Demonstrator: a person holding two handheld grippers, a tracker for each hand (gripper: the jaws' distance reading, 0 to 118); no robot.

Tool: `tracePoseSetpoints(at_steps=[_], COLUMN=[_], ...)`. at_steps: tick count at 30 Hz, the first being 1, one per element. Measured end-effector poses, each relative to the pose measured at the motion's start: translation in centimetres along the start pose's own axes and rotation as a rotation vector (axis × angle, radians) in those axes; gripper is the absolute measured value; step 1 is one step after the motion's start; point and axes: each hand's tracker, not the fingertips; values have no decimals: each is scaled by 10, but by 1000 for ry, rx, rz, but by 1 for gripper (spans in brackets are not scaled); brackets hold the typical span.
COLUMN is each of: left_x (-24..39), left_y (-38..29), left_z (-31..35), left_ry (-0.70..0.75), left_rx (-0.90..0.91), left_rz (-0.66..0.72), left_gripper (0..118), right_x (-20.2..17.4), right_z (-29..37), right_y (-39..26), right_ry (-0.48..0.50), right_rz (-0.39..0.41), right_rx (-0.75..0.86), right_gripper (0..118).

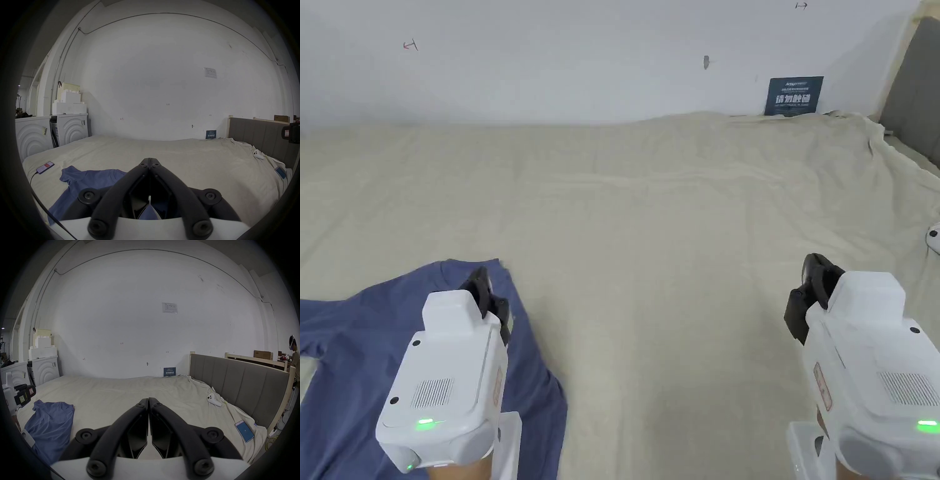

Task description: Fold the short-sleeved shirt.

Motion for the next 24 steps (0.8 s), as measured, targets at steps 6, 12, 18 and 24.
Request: tracePoseSetpoints(at_steps=[6,12,18,24], left_x=[0,3,4,-12], left_y=[2,7,8,17], left_z=[-1,2,2,-4], left_ry=[0,-1,-4,-87], left_rx=[2,5,6,-19], left_rz=[-7,-14,-23,298], left_gripper=[0,0,0,0], right_x=[-1,-1,-2,-22], right_z=[-1,0,0,4], right_y=[0,1,3,11], right_ry=[8,11,15,-56], right_rz=[6,0,14,326], right_rx=[-6,-6,-1,64], right_gripper=[0,0,0,0])
